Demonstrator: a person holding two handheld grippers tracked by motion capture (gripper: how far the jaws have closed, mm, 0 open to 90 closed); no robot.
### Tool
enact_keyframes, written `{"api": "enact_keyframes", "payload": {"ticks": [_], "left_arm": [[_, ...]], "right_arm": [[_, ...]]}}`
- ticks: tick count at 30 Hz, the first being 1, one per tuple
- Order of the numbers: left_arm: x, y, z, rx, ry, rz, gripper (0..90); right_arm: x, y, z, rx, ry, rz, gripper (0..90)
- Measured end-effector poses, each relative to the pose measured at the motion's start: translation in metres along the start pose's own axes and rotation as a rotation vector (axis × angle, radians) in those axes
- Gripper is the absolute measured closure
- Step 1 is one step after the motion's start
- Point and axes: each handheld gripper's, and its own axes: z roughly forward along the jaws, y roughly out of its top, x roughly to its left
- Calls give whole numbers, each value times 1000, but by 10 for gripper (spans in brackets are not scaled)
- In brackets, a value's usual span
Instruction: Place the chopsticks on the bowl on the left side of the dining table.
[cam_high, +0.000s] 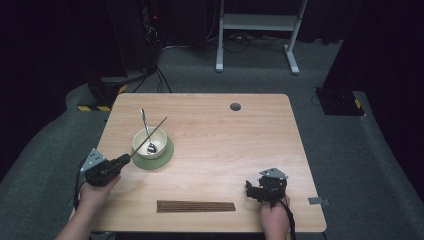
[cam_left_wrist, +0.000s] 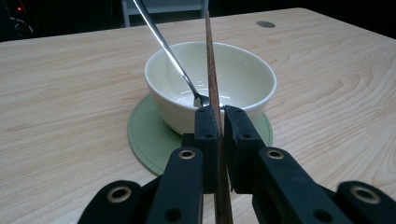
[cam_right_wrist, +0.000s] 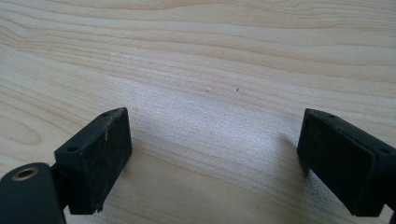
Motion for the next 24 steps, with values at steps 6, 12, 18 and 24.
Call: {"api": "enact_keyframes", "payload": {"ticks": [6, 12, 18, 24], "left_arm": [[1, 0, 3, 6, -2, -5, 839], [1, 0, 5, 12, -4, -17, 839], [2, -1, 7, 16, -2, -25, 838], [2, -1, 9, 18, -1, -28, 838]], "right_arm": [[0, 0, 0, -1, -1, -4, 100], [0, 0, 0, -1, 0, -6, 101], [1, 0, 0, 1, 3, -4, 101], [1, -1, -1, 0, 4, -8, 101]]}}
